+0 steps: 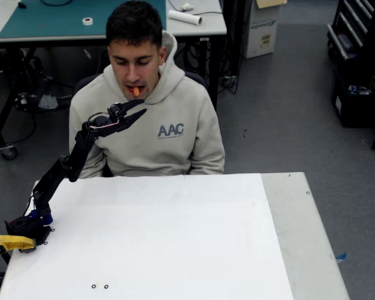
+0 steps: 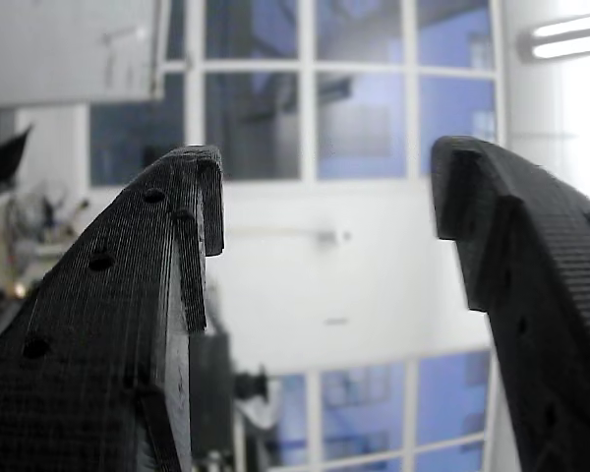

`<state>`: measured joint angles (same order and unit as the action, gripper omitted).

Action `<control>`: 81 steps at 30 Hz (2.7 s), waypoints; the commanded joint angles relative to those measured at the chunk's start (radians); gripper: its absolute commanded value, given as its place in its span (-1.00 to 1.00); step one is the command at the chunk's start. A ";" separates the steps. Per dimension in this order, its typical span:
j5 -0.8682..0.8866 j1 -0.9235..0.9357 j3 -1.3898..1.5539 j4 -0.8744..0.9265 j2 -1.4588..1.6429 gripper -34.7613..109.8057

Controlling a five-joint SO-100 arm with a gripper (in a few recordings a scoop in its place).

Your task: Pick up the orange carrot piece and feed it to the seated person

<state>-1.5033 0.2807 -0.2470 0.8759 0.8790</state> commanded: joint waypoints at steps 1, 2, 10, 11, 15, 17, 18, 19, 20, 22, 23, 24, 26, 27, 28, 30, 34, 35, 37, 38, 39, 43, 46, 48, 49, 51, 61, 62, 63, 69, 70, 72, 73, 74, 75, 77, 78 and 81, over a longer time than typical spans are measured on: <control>-0.014 0.031 -0.071 0.012 0.114 -0.54; -0.012 0.026 -0.071 0.012 0.114 -0.58; -0.009 0.017 -0.069 0.012 0.127 -0.55; -0.008 0.017 -0.067 0.012 0.127 -0.55; 0.097 0.017 -0.054 0.012 0.147 -0.55; 0.190 0.017 0.003 0.012 0.199 -0.55; 0.241 0.017 0.044 0.012 0.233 -0.55; 0.291 0.017 0.094 0.012 0.270 -0.55; 0.341 0.017 0.147 0.012 0.308 -0.55; 0.434 0.017 0.259 0.012 0.387 -0.55; 0.479 0.017 0.318 0.012 0.428 -0.55; 0.522 0.017 0.376 0.012 0.468 -0.55; 0.601 0.017 0.488 0.005 0.541 -0.55; 0.638 0.017 0.541 0.002 0.578 -0.55; 0.675 0.017 0.595 0.002 0.611 -0.55; 0.741 0.017 0.696 0.000 0.675 -0.55; 0.854 0.017 0.884 0.000 0.801 -0.55; 0.877 0.017 0.928 0.000 0.831 -0.55; 0.927 0.017 1.019 0.008 0.894 -0.55; 0.951 0.017 1.063 0.009 0.927 -0.55; 0.976 0.017 1.109 0.011 0.959 -0.55; 1.083 0.017 1.301 0.009 1.092 -0.55; 1.161 0.017 1.440 0.008 1.206 -0.55; 1.213 0.017 1.532 0.011 1.287 -0.55; 1.239 0.017 1.580 0.011 1.328 -0.55; 1.293 0.017 1.675 0.011 1.408 -0.55; 1.525 0.018 2.249 0.012 1.827 -0.55; 1.534 0.018 2.310 0.012 1.870 -0.55; 1.545 0.018 2.372 0.012 1.913 -0.55; 1.577 0.017 2.698 0.012 2.186 -0.55; 1.577 0.017 2.746 0.012 2.229 -0.55; 1.577 0.017 2.838 0.014 2.318 -0.55; 1.577 0.017 2.884 0.014 2.362 -0.55; 1.577 0.017 2.922 0.014 2.404 -0.55; 1.577 0.017 2.948 0.014 2.424 -0.55; 1.575 0.017 2.994 0.023 2.434 -0.55; 1.575 0.017 3.011 0.035 2.428 -0.55; 1.575 0.017 3.042 0.106 2.418 -0.55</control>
<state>0.0644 0.2976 2.7857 0.9373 3.2797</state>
